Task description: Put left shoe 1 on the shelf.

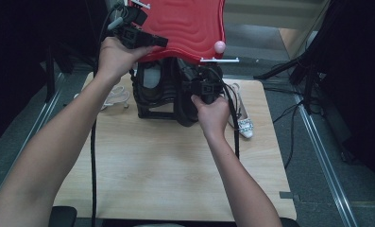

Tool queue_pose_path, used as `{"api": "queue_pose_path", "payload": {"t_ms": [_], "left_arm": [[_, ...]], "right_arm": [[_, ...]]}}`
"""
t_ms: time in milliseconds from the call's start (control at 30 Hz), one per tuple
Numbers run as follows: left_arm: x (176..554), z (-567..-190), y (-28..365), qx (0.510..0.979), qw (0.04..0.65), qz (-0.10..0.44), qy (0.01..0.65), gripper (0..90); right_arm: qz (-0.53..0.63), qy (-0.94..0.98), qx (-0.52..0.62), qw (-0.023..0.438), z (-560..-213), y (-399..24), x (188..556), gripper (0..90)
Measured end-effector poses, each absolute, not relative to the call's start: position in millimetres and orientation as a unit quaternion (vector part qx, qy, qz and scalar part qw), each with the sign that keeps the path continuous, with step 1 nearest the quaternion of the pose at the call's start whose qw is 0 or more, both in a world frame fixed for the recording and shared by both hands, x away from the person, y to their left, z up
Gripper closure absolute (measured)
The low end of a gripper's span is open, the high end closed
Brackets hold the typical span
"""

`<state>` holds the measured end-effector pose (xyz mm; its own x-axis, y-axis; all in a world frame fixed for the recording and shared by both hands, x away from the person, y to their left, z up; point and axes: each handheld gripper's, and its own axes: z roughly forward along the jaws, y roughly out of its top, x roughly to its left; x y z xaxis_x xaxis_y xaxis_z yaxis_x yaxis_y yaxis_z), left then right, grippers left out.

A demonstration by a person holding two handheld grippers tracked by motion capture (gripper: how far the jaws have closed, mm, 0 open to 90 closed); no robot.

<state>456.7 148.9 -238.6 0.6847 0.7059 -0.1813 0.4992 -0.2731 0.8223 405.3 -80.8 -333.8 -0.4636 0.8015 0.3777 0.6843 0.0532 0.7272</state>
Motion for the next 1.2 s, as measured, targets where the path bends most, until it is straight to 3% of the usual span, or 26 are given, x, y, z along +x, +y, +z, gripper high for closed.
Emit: {"api": "queue_pose_path", "payload": {"t_ms": [467,867,1200], "left_arm": [[458,-240,152,0.793,0.47,0.091,0.376,90.0],[461,-240,155,0.791,0.473,0.074,0.38,90.0],[462,-241,158,0.79,0.475,0.073,0.379,90.0]], "right_arm": [[0.459,0.726,0.498,0.118,-352,-62,406,88.0],[0.485,0.712,0.497,0.105,-372,-58,410,87.9],[0.496,0.7,0.495,0.14,-363,-60,406,88.1]]}}
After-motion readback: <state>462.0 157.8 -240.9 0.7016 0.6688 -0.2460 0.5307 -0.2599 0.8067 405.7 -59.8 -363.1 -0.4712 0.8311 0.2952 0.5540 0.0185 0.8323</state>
